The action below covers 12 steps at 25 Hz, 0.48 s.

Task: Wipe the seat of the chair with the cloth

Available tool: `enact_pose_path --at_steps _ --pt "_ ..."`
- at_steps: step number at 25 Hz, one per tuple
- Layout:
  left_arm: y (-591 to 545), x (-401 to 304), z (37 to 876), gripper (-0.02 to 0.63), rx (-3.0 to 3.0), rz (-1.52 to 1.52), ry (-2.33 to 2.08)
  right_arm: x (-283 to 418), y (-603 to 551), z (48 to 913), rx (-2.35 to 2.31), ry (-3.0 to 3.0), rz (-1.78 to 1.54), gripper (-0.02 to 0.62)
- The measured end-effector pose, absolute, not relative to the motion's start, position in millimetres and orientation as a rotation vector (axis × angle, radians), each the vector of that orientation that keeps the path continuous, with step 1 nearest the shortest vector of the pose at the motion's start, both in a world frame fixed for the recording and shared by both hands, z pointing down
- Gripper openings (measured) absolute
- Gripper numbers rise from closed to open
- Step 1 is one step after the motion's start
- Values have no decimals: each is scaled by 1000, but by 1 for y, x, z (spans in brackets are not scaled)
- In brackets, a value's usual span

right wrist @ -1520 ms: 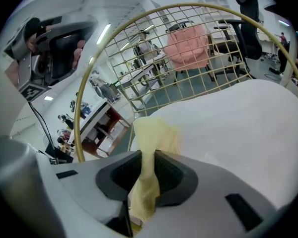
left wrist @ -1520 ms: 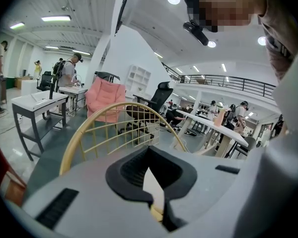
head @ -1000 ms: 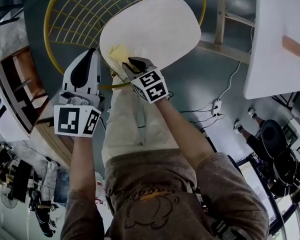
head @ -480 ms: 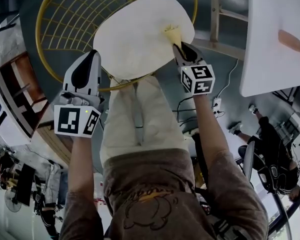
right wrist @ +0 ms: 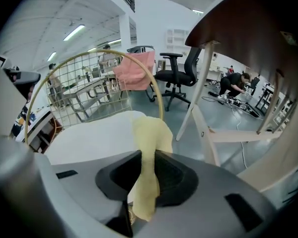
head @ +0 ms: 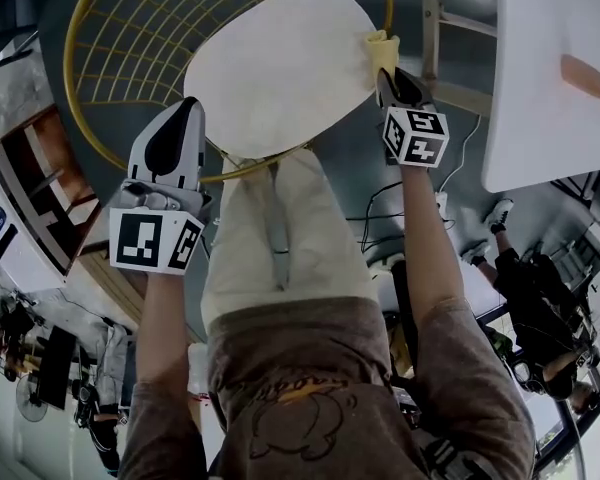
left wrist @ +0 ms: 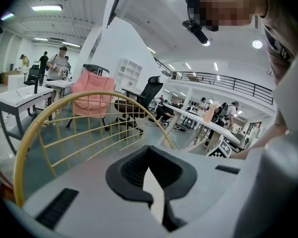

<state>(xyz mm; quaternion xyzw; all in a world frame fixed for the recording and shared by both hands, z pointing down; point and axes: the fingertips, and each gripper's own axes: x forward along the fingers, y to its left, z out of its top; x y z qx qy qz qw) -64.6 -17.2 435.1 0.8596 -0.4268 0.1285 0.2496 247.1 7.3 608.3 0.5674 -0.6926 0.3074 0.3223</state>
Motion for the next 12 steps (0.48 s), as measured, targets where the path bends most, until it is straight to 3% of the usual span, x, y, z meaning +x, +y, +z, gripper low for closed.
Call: enact_pose_path --at_steps 12 --pt "-13 -65 441 9 2334 364 -1147 235 9 632 1503 -1803 849 95"
